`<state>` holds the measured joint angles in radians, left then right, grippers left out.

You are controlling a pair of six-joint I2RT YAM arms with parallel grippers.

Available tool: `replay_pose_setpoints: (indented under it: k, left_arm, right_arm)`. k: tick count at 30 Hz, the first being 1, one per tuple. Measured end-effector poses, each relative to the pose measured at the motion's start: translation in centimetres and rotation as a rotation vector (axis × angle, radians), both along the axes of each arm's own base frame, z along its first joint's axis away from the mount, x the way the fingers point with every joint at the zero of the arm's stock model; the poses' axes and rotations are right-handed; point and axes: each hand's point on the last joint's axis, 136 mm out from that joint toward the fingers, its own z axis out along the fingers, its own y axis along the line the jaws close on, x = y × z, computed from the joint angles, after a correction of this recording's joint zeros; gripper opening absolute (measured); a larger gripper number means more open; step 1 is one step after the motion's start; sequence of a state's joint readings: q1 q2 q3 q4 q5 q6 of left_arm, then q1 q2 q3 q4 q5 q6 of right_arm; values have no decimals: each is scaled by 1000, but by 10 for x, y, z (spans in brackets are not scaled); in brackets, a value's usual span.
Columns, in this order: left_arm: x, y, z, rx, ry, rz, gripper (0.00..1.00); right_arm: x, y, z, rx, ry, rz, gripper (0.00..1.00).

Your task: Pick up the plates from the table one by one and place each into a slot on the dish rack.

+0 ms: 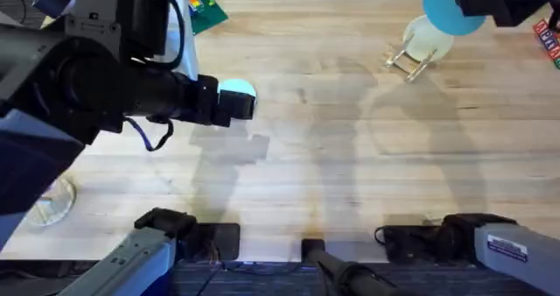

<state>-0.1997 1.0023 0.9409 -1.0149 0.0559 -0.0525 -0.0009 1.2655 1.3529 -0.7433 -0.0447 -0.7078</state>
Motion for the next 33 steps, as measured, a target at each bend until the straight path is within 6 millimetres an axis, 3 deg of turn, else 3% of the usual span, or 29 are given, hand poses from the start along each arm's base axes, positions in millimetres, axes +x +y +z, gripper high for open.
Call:
replay_pose_setpoints:
  k: [33]
  left_arm:
    - [0, 0, 0, 0, 0, 0, 993]
  right_arm:
    - [24, -19, -20, 34, 29, -26, 29]
